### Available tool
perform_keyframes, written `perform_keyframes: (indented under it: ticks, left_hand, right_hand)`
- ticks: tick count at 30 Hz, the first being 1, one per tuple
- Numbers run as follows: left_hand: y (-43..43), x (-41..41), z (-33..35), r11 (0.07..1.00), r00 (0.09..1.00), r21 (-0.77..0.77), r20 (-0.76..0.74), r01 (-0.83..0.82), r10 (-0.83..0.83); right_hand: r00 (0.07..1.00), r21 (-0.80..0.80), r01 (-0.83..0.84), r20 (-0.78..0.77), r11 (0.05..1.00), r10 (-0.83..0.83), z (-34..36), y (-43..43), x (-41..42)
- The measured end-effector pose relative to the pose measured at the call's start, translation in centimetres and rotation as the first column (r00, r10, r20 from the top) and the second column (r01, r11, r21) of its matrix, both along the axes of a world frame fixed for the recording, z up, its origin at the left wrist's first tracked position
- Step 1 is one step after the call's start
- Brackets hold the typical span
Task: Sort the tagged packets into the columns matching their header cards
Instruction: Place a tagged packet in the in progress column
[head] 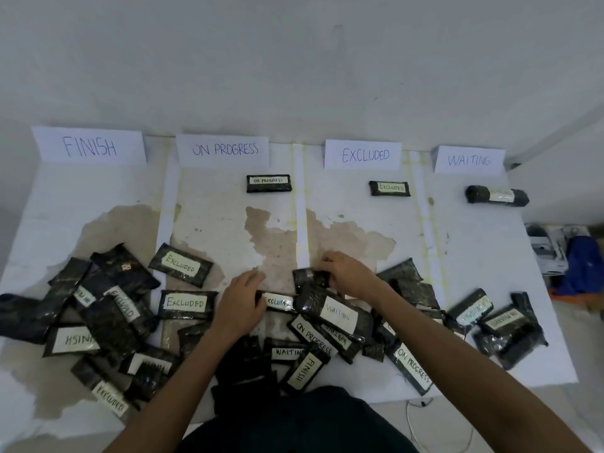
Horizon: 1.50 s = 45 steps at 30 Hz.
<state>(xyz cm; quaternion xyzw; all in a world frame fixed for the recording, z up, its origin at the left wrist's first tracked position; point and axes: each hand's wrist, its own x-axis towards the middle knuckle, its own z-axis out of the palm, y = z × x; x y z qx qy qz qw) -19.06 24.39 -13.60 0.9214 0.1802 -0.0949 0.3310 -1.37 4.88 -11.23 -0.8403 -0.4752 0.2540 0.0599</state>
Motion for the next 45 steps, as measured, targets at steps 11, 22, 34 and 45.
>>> perform_keyframes:
  ticks: [11,22,34,45]
  left_hand:
    - [0.1,0.4,1.4,0.996,1.0,-0.085,-0.011,0.015,-0.016]
    - [-1.2,1.9,2.5,0.989,0.999,-0.147,0.042,0.02,-0.014]
    - [-3.7,4.3,4.5,0.874,0.969,-0.427,-0.03,-0.234,0.245]
    - [1.6,2.9,5.9,0.961,0.971,-0.158,0.039,-0.226,0.235]
  right_hand:
    - [0.99,-0.083,-0.126,0.059,0.989,0.131,-1.0,0.3,-1.1]
    - [0.779,0.034,0.534,-0.409,0.845,-0.476,0.3,-0.5,-0.1]
    - [0.522,0.053,0.706,-0.713,0.706,-0.469,1.8,2.7,-3.7]
    - [0.656,0.118,0.484,-0.704,0.867,-0.271,3.3,8.5,-6.6]
